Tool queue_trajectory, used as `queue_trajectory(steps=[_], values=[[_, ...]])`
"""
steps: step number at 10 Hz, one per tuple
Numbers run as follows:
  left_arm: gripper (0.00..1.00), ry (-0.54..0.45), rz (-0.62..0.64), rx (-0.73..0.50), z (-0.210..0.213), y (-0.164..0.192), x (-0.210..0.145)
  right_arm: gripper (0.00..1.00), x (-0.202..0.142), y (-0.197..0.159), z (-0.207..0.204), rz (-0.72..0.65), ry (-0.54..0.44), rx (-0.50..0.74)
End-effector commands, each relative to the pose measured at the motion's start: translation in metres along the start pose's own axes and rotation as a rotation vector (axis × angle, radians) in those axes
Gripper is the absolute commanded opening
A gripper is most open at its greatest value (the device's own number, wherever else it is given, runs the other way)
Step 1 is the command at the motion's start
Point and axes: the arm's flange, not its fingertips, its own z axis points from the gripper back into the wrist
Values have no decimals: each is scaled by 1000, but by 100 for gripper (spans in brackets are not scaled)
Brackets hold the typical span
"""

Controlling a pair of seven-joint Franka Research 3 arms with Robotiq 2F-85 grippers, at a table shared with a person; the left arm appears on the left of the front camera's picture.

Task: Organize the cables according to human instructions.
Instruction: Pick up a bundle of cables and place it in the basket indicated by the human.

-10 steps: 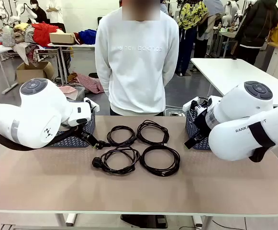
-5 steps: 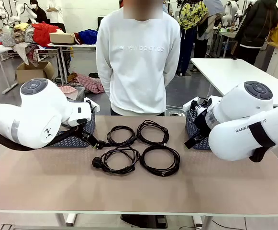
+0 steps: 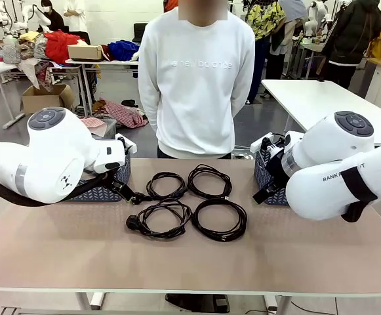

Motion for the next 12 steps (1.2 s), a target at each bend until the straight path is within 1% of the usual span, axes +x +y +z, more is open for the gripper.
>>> queue_trajectory(steps=[1, 3, 4, 6, 7, 9, 10, 12], values=[[100, 0, 0, 0, 0, 0, 0, 100, 0, 0, 0, 0, 0, 0], [100, -13, 5, -40, 10, 10, -1, 100, 6, -12, 7, 0, -8, 14], [100, -31, -5, -60, 20, 19, 2, 100, 9, -17, 13, 14, -10, 43], [100, -60, -44, -136, 43, 36, 5, 100, 12, -29, 31, 18, -31, 90], [100, -86, -108, -201, 57, 44, 5, 100, 13, -33, 44, 35, -51, 139], [100, -115, -175, -263, 74, 62, 11, 100, 13, -42, 67, 64, -112, 215], [100, -139, -179, -310, 81, 70, 12, 100, 13, -48, 77, 72, -139, 251], [100, -174, -169, -368, 89, 84, 10, 100, 10, -61, 91, 75, -190, 334]])
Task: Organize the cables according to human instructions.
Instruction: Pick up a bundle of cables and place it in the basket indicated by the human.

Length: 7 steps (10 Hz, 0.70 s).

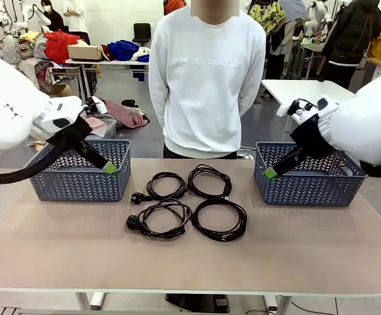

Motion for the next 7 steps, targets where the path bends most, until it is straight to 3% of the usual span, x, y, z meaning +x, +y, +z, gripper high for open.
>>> queue_trajectory(steps=[1, 7], values=[[100, -48, 10, -78, 1, 18, -3, 100, -5, -19, 6, 10, -60, 109], [100, -128, 42, -129, 22, 46, -9, 100, -20, -46, 39, -18, -162, 188]])
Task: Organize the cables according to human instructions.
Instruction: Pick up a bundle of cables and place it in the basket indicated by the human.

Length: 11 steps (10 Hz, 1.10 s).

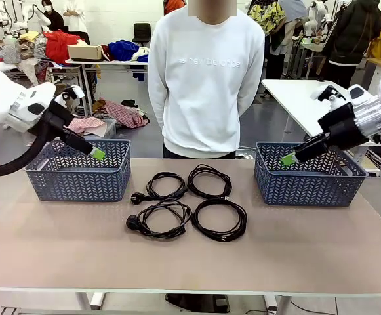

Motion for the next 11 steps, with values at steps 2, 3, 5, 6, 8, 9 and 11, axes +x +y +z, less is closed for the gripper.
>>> queue_trajectory(steps=[2, 3, 5, 6, 8, 9, 11], values=[[100, -20, 1, -12, -2, 10, 14, 100, -5, -8, 3, -9, -27, 27], [100, 2, 6, 1, 0, 4, 1, 100, -3, -4, 4, -10, -9, 4], [100, 2, 6, 1, 0, 4, 1, 100, -3, -4, 4, -10, -9, 4], [100, 2, 6, 1, 0, 4, 1, 100, -3, -4, 4, -10, -9, 4], [100, 2, 6, 1, 0, 4, 1, 100, -3, -4, 4, -10, -9, 4], [100, 2, 6, 1, 0, 4, 1, 100, -3, -4, 4, -10, -9, 4], [100, 2, 6, 1, 0, 4, 1, 100, -3, -4, 4, -10, -9, 4]])
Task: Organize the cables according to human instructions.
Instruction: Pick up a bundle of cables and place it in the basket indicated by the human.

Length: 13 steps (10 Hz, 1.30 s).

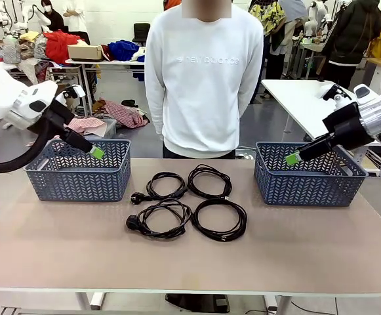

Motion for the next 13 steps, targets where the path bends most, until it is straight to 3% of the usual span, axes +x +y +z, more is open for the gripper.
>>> queue_trajectory(steps=[1, 13], values=[[100, -31, -13, -18, 0, 0, -3, 100, 1, -5, -1, 23, -18, 18], [100, -31, -13, -18, 0, 0, -3, 100, 1, -5, -1, 23, -18, 18]])
